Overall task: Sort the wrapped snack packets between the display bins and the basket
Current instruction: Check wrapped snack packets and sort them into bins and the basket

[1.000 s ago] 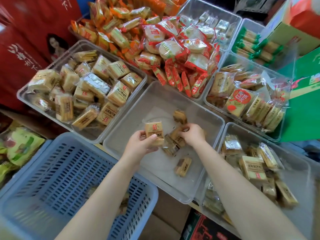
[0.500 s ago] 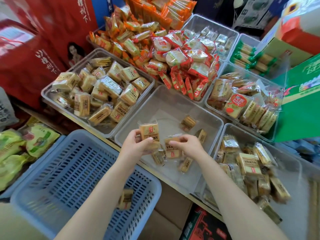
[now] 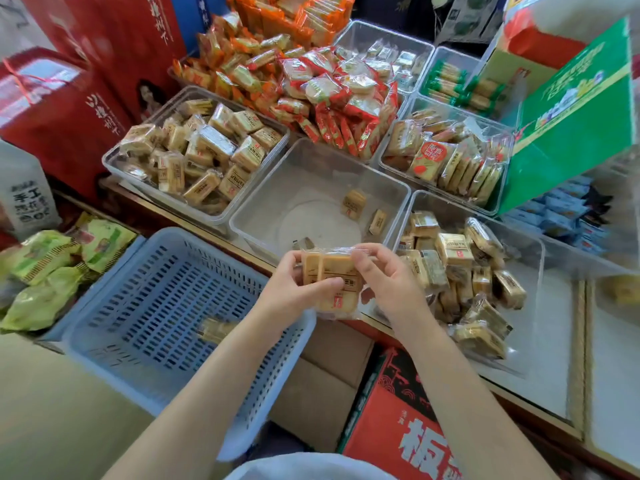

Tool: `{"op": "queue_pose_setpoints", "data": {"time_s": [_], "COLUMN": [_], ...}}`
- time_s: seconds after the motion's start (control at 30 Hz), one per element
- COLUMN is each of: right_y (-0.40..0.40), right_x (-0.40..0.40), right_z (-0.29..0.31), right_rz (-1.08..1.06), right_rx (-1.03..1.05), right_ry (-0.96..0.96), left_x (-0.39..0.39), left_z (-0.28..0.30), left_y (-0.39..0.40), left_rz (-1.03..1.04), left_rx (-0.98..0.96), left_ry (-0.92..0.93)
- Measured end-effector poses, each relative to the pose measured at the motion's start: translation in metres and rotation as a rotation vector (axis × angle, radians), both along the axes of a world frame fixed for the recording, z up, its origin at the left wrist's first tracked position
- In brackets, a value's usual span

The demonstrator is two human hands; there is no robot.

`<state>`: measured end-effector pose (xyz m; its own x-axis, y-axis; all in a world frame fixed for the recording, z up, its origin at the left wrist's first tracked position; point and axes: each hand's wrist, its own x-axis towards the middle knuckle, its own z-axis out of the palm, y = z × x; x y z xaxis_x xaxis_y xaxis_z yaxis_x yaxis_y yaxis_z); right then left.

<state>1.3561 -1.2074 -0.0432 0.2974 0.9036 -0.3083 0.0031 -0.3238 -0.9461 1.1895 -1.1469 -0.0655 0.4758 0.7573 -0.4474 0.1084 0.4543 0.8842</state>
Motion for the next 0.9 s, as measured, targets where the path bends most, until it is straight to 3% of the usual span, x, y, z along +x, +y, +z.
{"op": "queue_pose_setpoints", "data": {"time_s": [0.17, 0.37, 0.53, 0.9], "right_y": [-0.046, -0.089, -0.119, -0.171], "right_x": [-0.003, -0.008, -0.004, 0.022], "right_z": [-0.007, -0.008, -0.004, 0.012], "right_rz": [-0.069, -0.1, -0.094, -0.065], "right_rx": [-0.021, -0.013, 0.029, 0.042], "right_ry": [0.044, 0.054, 0.042, -0.038], "left_x": [-0.012, -0.014, 0.0, 0.035], "left_z": [-0.003, 0.0, 0.014, 0.028], "left_y": [-0.043, -0.088, -0.122, -0.165], "left_rz": [-0.059, -0.201, -0.073, -0.01], "left_rx": [0.073, 0.053, -0.145, -0.031], "left_ry": [0.096, 0.03, 0.039, 0.14]}}
